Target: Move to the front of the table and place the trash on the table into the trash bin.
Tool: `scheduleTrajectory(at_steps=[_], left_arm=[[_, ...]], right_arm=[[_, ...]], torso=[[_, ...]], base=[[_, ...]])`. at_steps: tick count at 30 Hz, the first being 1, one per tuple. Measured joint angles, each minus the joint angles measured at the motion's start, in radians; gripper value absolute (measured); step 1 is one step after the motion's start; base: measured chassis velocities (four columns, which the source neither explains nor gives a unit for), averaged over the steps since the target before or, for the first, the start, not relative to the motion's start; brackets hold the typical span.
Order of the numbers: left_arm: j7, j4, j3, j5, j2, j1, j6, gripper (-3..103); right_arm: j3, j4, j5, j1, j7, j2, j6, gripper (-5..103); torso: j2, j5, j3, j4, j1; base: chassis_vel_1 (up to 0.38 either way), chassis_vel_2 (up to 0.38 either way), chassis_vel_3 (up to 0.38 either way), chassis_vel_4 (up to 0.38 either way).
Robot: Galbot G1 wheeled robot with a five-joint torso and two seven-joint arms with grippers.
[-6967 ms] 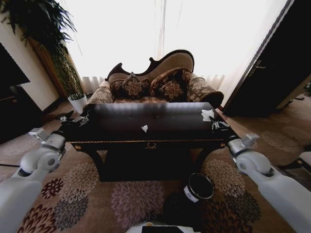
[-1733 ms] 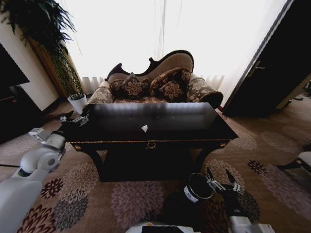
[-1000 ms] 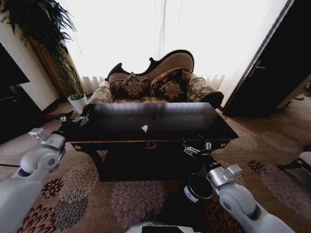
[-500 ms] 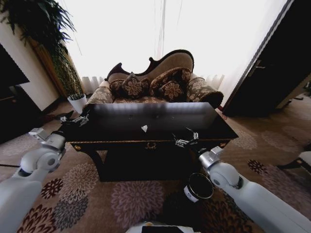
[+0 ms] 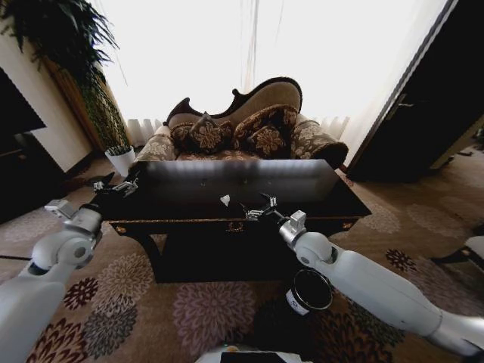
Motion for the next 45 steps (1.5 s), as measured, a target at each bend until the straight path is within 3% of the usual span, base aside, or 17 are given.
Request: scheduleTrajectory(at_steps=[10,20,36,44,45], left_arm=[[0.0,0.0,0.0,0.0,0.0,0.0,0.0,100],[0.0,0.0,0.0,0.0,0.0,0.0,0.0,100],[0.0,0.0,0.0,0.0,0.0,0.0,0.0,100],[0.0,0.0,0.0,0.0,0.0,0.0,0.0,100],[0.0,0.0,0.0,0.0,0.0,0.0,0.0,100]], right_arm=[[-0.189,-0.078,-0.005,0.167,0.008,0.099,0.0,100],[-0.341,-0.165,0.095,0.332,0.019,0.14,0.0,100],[-0.413,-0.316,0.134,0.406,-0.014,0.189,0.034,101],[-0.433,-0.307,0.142,0.412,-0.028,0.163,0.047,70],[-0.434,-0.305,0.142,0.412,-0.029,0.161,0.047,70]], torso=[[0.0,-0.0001,0.0,0.0003,0.0],[0.0,0.0,0.0,0.0001,0.0],[0.0,0.0002,0.0,0.0001,0.0],[0.0,0.0001,0.0,0.0002,0.0],[0.0,0.0002,0.0,0.0002,0.0]], base=[[0.0,0.0,0.0,0.0],[0.0,0.0,0.0,0.0],[0.0,0.0,0.0,0.0],[0.0,0.0,0.0,0.0],[0.0,0.0,0.0,0.0]])
